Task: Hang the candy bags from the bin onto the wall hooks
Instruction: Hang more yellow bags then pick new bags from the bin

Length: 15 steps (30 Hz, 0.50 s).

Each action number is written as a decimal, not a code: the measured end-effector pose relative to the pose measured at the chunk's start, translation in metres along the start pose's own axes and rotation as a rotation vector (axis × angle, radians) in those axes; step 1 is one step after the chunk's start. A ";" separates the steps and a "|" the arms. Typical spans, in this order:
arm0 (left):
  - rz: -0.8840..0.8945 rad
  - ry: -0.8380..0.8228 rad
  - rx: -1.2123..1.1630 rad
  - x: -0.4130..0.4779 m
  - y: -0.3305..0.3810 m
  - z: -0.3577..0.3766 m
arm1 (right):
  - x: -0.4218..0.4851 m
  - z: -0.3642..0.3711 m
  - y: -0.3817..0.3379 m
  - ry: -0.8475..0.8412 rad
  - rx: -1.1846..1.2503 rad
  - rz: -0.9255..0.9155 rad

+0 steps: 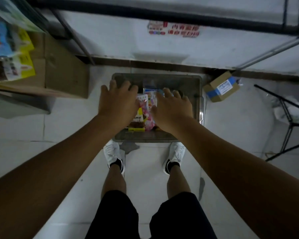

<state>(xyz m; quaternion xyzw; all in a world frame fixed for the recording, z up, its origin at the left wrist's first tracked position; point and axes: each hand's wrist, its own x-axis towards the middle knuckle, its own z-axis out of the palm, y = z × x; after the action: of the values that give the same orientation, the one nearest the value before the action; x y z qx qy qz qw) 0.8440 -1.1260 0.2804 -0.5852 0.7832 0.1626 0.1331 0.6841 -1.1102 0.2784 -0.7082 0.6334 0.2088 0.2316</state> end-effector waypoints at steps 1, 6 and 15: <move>-0.007 -0.009 -0.003 0.004 0.000 0.013 | 0.008 0.013 0.001 -0.008 -0.002 -0.003; -0.020 -0.023 0.007 0.023 -0.002 0.087 | 0.048 0.080 0.008 -0.053 -0.010 -0.010; 0.051 -0.094 0.009 0.060 -0.029 0.242 | 0.104 0.222 0.007 -0.209 0.061 -0.026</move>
<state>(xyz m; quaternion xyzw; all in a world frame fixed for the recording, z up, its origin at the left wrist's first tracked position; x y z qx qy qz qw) 0.8595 -1.0865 0.0332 -0.5563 0.7914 0.1898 0.1682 0.6883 -1.0624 0.0385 -0.6832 0.6027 0.2593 0.3205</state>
